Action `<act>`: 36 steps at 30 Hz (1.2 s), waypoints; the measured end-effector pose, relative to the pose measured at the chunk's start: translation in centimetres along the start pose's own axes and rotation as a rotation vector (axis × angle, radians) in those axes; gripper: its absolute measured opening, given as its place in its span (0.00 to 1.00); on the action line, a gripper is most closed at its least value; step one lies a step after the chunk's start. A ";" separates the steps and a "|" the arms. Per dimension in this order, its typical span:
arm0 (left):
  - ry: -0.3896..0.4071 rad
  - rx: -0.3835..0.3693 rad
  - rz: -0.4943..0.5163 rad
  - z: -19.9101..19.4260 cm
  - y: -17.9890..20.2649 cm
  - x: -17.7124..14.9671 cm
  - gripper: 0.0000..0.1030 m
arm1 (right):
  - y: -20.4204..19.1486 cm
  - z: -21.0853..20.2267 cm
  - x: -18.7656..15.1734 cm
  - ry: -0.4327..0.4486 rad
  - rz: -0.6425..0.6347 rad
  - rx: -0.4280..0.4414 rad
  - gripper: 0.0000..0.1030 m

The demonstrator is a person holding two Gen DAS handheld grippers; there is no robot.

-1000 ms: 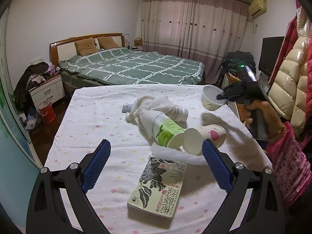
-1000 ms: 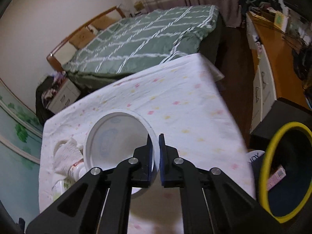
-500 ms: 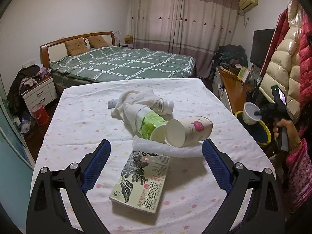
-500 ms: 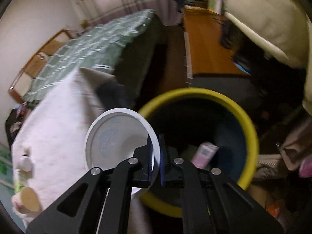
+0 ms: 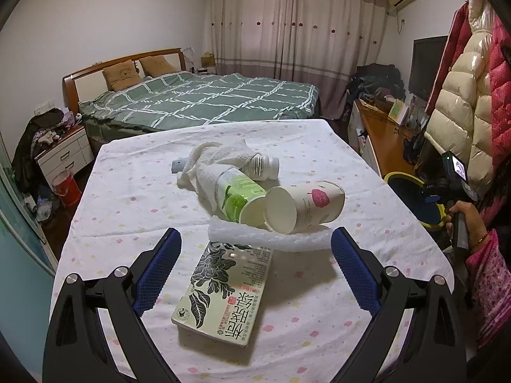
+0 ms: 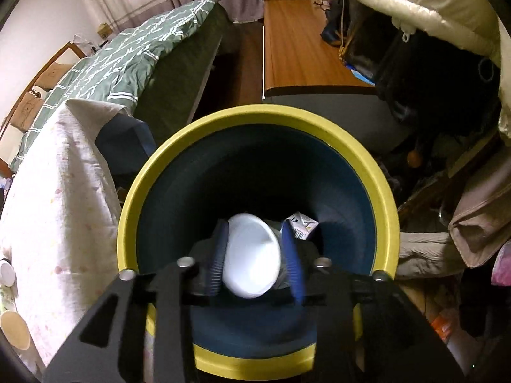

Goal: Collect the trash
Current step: 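Carry the white bowl to the bin and release it inside, then grasp the printed book with the left gripper and lift it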

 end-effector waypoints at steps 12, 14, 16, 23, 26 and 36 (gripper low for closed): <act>-0.081 -0.008 0.027 2.2 -1.5 -2.3 0.91 | -2.3 -3.1 -1.6 0.051 -0.066 0.066 0.40; -0.103 -0.023 0.034 3.0 -1.8 -2.6 0.91 | -2.8 -3.3 -1.8 0.051 -0.076 0.074 0.40; -0.124 -0.039 0.048 3.7 -2.1 -2.9 0.91 | -3.2 -3.4 -1.8 0.049 -0.084 0.079 0.40; -0.184 -0.024 0.081 6.3 -2.8 -3.4 0.91 | -4.0 -3.2 -2.1 0.048 -0.105 0.093 0.46; -0.213 -0.031 0.110 7.4 -2.8 -3.5 0.91 | -4.3 -3.1 -2.4 0.042 -0.114 0.097 0.46; -0.311 -0.066 0.090 10.1 -3.4 -3.9 0.73 | -4.3 -3.7 -3.1 0.047 -0.127 0.116 0.46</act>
Point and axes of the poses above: each gripper's, at about its wrist camera, not at the fingertips, and z roughly the way its jaws point, y to its right, x to its top, the point moved 2 cm from there along z, roughly the way its jaws point, and after that the axes turned 6 degrees about -y, right-handed, at the moved point
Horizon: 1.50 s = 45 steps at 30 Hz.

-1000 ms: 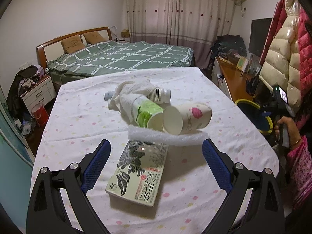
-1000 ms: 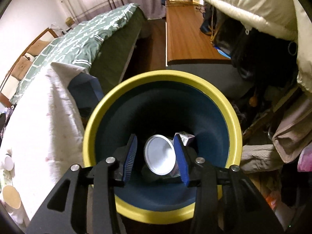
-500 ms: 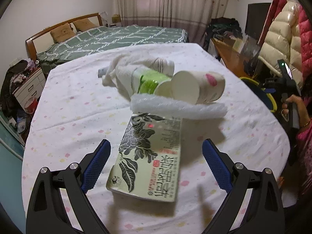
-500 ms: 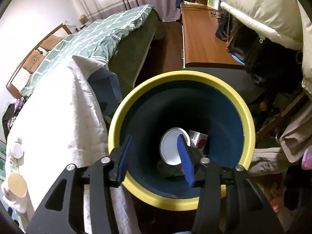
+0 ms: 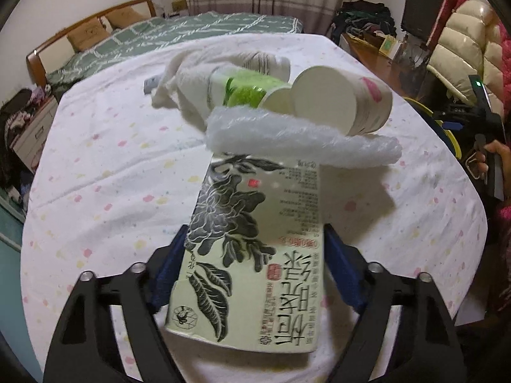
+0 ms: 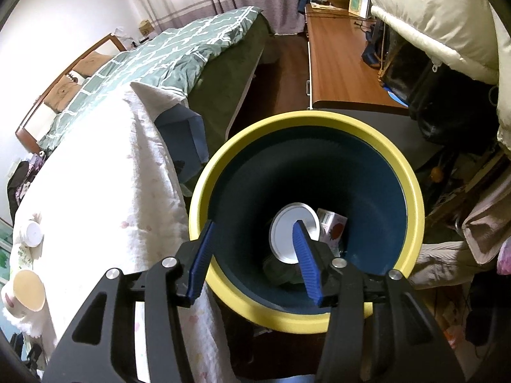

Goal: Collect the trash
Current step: 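Grasp the printed book with the left gripper and lift it, then carry the book over the yellow-rimmed bin and open the left gripper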

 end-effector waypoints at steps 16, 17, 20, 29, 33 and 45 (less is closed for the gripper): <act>-0.011 0.013 0.017 -4.7 1.1 -5.1 0.72 | 0.1 -1.5 -1.2 0.016 -0.012 0.034 0.46; -0.003 0.022 0.012 -5.4 1.0 -5.4 0.72 | 0.1 -1.6 -1.3 0.018 -0.013 0.036 0.46; 0.029 0.038 0.000 -7.6 1.0 -6.0 0.72 | 0.2 -2.0 -1.6 0.028 -0.013 0.046 0.46; 0.154 0.026 0.040 -12.5 4.1 -3.8 0.72 | 1.3 -4.1 -2.2 0.077 -0.006 0.064 0.46; 0.187 -0.061 0.099 -11.9 7.9 -0.4 0.72 | 2.1 -5.4 -2.9 0.103 -0.001 0.065 0.46; 0.185 -0.273 0.342 -6.6 24.8 11.4 0.72 | 8.0 -9.4 -6.4 0.181 0.019 -0.057 0.47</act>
Point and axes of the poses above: each gripper's, at about its wrist camera, not at the fingertips, and z roughly the way its jaws point, y to its right, x to its top, the point moved 2 cm from there along z, roughly the way its jaws point, and after that the axes turned 6 degrees about -y, right-handed, at the moved point
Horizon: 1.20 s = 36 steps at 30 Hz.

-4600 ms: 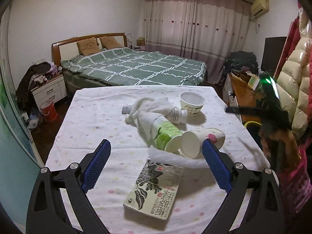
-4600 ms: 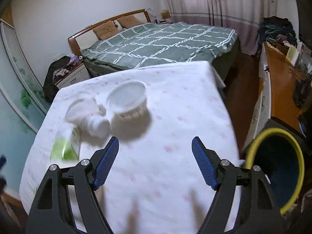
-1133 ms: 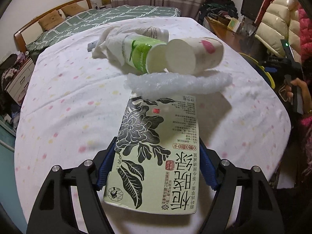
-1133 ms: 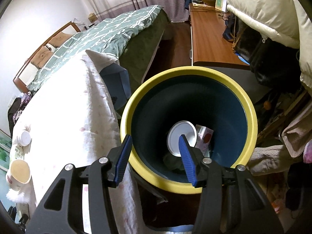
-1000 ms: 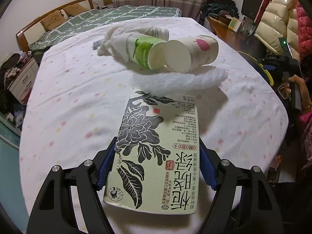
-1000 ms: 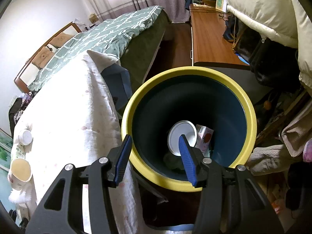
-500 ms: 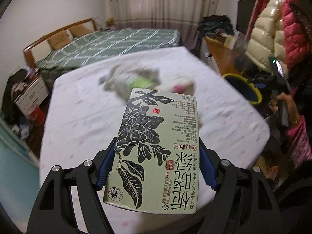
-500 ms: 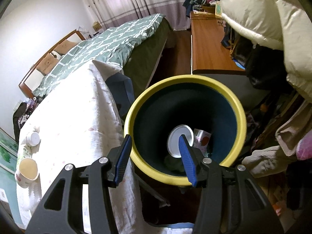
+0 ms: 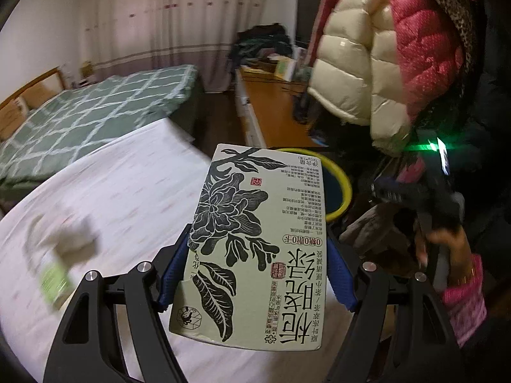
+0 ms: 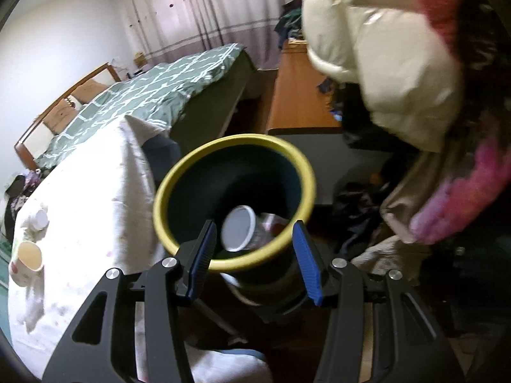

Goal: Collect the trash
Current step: 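Carry the book over the yellow-rimmed bin and open the left gripper, then move both grippers back over the table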

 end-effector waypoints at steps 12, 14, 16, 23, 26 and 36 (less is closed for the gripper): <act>-0.101 -0.082 0.089 14.4 8.8 8.9 0.72 | 5.6 -0.1 -2.6 -0.021 0.052 -0.048 0.47; -0.120 -0.080 0.091 16.2 9.5 9.2 0.72 | 6.4 0.2 -2.9 -0.030 0.062 -0.052 0.47; -0.138 -0.078 0.085 17.9 9.9 9.5 0.72 | 7.0 0.5 -2.9 -0.035 0.067 -0.062 0.48; -0.155 -0.030 0.073 20.8 9.8 9.9 0.77 | 6.9 1.4 -2.9 -0.049 0.068 -0.067 0.53; -0.129 -0.020 0.068 19.7 9.4 10.0 0.81 | 6.4 1.4 -2.8 -0.049 0.059 -0.063 0.53; -0.027 -0.005 0.042 10.8 7.8 8.0 0.90 | 3.4 0.5 -3.0 -0.039 0.011 -0.039 0.53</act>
Point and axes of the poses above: each gripper's, at about its wrist camera, not at the fingertips, and z roughly the way its jaws point, y to its right, x to its top, the point moved 2 cm from there along z, roughly the way its jaws point, and after that the axes turned 6 degrees about -y, right-handed, at the moved point
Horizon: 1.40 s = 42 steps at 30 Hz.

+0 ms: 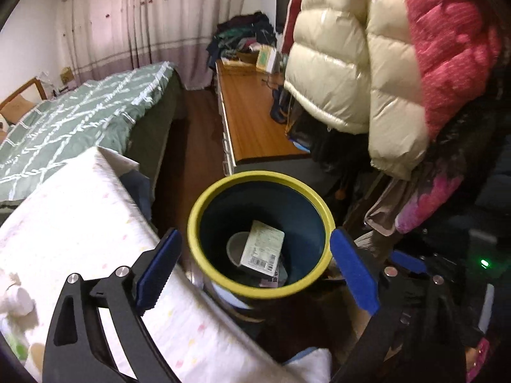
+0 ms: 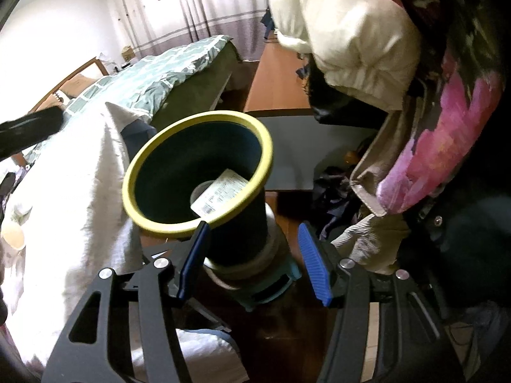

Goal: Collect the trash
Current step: 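Move both grippers back over the table, then grasp the white foam mesh sheet with the right gripper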

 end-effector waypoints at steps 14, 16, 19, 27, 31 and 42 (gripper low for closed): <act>0.158 0.150 -0.182 -15.3 -9.3 -10.0 0.95 | -9.3 -1.1 -1.0 -0.005 -0.170 0.068 0.54; 0.182 0.194 -0.229 -17.5 -11.3 -11.9 0.95 | -10.9 -1.0 -1.2 -0.012 -0.203 0.086 0.54; 0.212 0.297 -0.301 -21.2 -14.4 -15.5 0.95 | -14.1 -0.9 -2.0 -0.024 -0.267 0.118 0.54; 0.247 0.535 -0.521 -29.4 -21.6 -25.6 0.95 | -24.9 -1.1 -5.0 -0.064 -0.481 0.248 0.54; 0.255 0.565 -0.582 -31.3 -22.8 -29.1 0.95 | -30.2 -1.8 -7.1 -0.097 -0.572 0.345 0.54; 0.269 0.585 -0.621 -32.6 -23.9 -31.8 0.95 | -37.8 -1.2 -10.1 -0.161 -0.642 0.414 0.54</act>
Point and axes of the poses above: each gripper's, at about its wrist camera, not at the fingertips, and z roughly the way its jaws point, y to its right, x to its top, the point moved 2 cm from there along z, roughly the way its jaws point, and after that the axes turned 6 degrees about -y, right-handed, at the moved point
